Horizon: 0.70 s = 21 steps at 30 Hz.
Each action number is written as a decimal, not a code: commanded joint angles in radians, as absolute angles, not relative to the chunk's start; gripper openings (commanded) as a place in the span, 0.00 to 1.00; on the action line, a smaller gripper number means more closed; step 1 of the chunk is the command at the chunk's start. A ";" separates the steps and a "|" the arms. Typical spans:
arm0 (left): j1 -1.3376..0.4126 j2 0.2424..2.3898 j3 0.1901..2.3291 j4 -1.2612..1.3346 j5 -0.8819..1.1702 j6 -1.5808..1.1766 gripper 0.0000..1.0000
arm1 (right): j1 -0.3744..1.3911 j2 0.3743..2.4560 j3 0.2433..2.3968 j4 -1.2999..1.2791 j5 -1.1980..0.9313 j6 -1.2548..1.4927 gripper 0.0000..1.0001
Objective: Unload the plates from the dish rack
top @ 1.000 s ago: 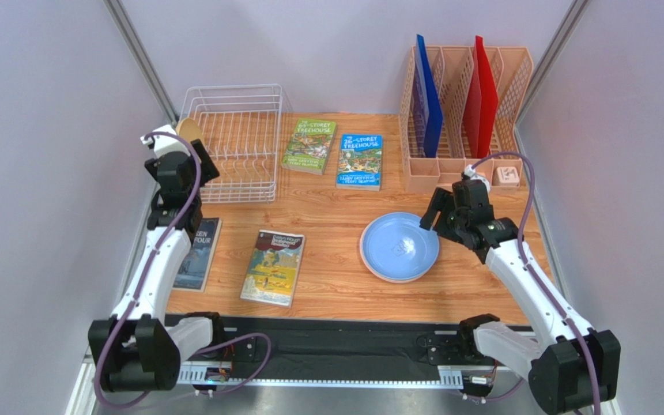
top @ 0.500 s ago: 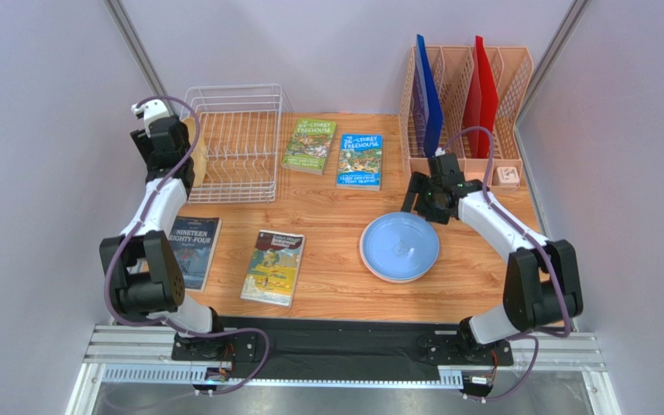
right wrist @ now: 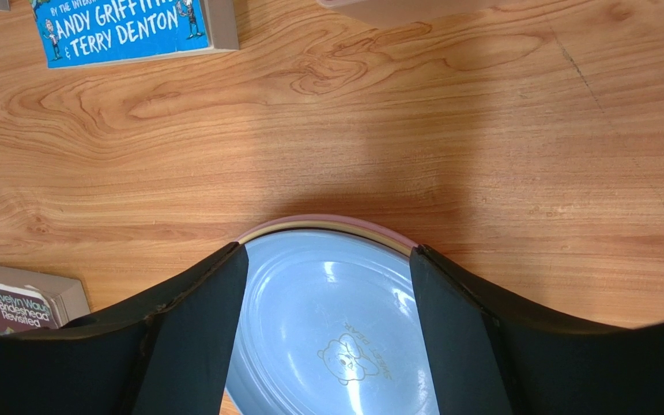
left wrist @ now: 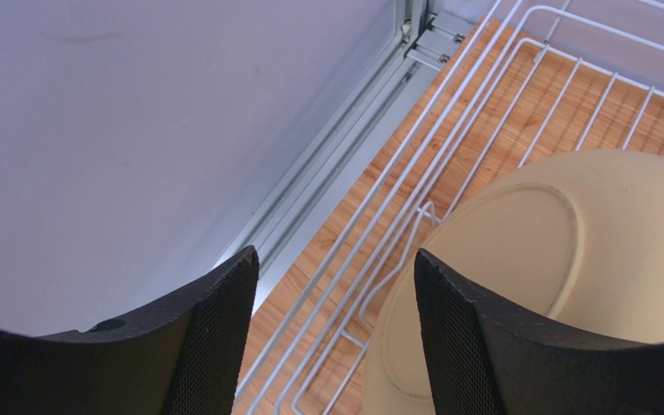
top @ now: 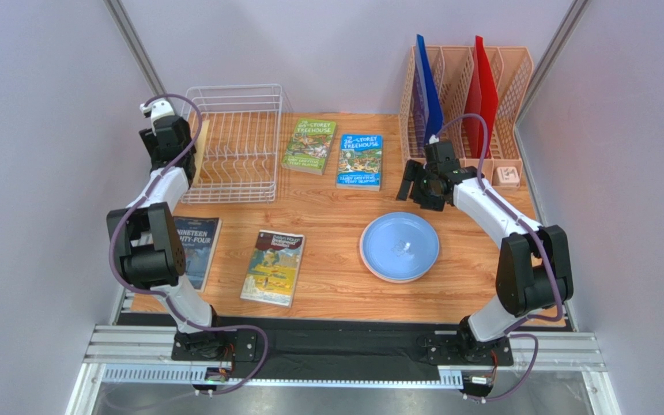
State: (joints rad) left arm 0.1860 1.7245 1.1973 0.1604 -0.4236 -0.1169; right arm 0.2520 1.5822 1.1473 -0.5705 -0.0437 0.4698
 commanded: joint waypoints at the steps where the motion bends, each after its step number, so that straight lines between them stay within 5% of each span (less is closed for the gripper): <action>1: 0.193 1.664 1.164 0.216 -0.405 -0.144 0.73 | 0.252 1.549 1.170 -0.555 -0.063 0.449 0.74; 11: 0.192 1.465 1.140 0.187 -0.249 -0.163 0.79 | 0.252 1.554 1.154 -0.532 -0.110 0.449 0.75; 21: 0.192 1.493 1.120 0.166 -0.115 -0.106 0.79 | 0.253 1.569 1.150 -0.518 -0.141 0.453 0.75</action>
State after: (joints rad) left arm 0.1902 1.4712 1.1336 0.1665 -0.2180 -0.1387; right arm 0.2520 1.5814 1.1450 -0.5617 -0.1150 0.4648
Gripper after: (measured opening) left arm 0.790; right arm 0.744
